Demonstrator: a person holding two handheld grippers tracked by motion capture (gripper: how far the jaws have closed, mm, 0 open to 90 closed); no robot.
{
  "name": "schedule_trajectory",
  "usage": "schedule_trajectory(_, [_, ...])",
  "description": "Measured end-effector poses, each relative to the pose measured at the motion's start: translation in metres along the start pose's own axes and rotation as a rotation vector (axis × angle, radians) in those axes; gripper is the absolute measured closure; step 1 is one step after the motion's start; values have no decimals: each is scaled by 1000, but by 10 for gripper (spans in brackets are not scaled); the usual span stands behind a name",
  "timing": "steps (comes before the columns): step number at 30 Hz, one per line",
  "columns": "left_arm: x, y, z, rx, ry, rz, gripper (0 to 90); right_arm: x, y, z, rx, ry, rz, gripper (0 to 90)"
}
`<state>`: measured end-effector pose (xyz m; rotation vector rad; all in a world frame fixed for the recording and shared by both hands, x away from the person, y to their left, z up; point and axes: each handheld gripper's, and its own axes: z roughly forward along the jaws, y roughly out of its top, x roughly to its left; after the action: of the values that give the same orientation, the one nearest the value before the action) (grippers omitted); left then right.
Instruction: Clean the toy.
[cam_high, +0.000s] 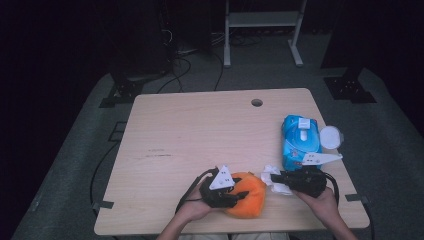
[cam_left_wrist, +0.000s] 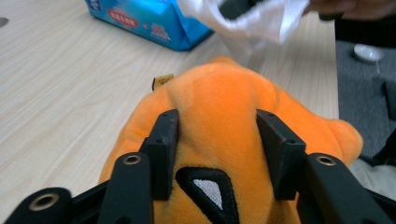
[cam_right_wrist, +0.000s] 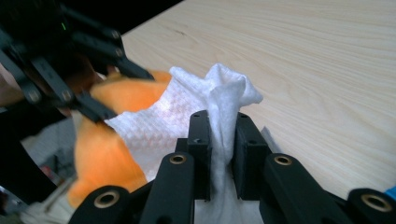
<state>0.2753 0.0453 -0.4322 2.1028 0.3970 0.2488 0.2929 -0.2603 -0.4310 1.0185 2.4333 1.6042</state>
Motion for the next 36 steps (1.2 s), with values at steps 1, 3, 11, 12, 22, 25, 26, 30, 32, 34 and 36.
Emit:
schedule_trajectory(1, [1, 0, -2, -13, 4, -12, 547, 0, 0, 0, 0, 0, 0, 781])
schedule_trajectory(3, [4, 2, -8, -44, -6, -43, 555, 0, -1, -1, 7, -20, -18, 779])
schedule_trajectory(11, [21, 1, -24, -81, 51, -101, 555, -4, 0, -1, 23, -76, -56, 737])
schedule_trajectory(12, [22, 0, -25, -83, 53, -104, 555, -5, 1, 0, 23, -73, -60, 724])
schedule_trajectory(22, [25, -1, -24, -81, 61, -103, 556, -5, -4, 6, 56, -100, -80, 580])
schedule_trajectory(25, [26, -1, -25, -83, 63, -105, 556, -5, -4, 5, 53, -98, -77, 532])
schedule_trajectory(26, [27, -1, -25, -83, 64, -106, 556, -5, -4, 5, 53, -98, -77, 532])
schedule_trajectory(30, [28, -1, -25, -85, 72, -110, 558, -7, -6, 4, 52, -89, -67, 512])
schedule_trajectory(32, [29, 0, -25, -90, 76, -116, 560, -7, -6, 4, 47, -78, -63, 501])
schedule_trajectory(34, [30, 1, -26, -93, 80, -119, 560, -6, -6, 4, 44, -71, -62, 498])
schedule_trajectory(36, [32, 2, -26, -97, 81, -125, 560, -6, -5, 4, 40, -67, -63, 496])
